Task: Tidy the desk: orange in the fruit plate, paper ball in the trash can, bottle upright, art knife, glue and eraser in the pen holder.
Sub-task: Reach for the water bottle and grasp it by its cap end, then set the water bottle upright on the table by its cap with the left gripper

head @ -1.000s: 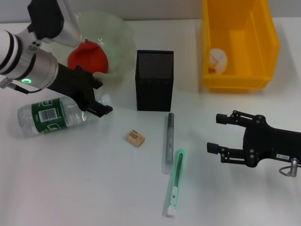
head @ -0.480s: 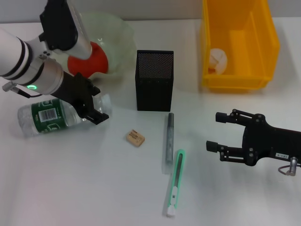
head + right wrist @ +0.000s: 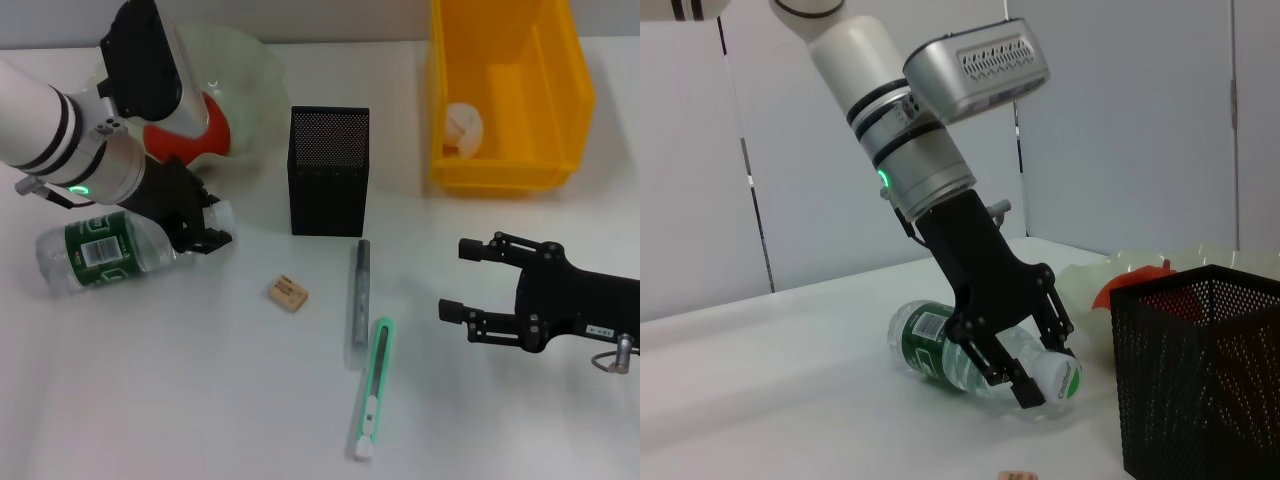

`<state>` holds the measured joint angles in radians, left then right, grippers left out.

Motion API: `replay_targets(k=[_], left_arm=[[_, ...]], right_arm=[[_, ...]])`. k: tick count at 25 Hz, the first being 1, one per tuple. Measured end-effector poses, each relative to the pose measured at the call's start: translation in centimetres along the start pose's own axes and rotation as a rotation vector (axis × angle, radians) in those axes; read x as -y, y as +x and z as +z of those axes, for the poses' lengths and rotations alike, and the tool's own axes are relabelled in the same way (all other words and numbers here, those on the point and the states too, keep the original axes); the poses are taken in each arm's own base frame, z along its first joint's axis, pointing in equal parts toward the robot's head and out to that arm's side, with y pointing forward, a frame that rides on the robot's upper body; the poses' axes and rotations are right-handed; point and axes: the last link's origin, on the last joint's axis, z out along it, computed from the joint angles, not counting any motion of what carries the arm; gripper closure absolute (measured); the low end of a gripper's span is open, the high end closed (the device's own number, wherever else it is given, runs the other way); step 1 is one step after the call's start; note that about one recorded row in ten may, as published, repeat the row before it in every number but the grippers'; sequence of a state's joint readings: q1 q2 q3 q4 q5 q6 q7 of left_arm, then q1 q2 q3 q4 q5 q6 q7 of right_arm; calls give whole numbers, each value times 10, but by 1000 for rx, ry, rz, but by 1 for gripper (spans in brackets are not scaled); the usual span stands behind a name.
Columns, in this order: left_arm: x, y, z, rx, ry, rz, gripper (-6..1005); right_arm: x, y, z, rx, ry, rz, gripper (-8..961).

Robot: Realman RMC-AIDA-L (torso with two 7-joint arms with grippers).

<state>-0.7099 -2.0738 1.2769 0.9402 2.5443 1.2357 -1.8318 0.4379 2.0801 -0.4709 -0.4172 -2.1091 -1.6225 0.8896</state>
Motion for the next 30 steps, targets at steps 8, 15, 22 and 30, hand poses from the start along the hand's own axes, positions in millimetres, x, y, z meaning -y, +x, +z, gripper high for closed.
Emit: replay_targets(k=[8,15,22,30], left_arm=[[-4,7,-7,-57,-27,-10,559],[-5,3,-29,-179,-17,-51,559],[-4,-7,-47,-315,-30,-107,559],[-7,-34,-63,-537,-4,-176,559]], right_arm=[[0,0,0,0,1,2,154],[0,1,-1,0,1,1,153],[-1,0,0,-1,-5,-2,153],[0,-1,1,-4,-10,-8,153]])
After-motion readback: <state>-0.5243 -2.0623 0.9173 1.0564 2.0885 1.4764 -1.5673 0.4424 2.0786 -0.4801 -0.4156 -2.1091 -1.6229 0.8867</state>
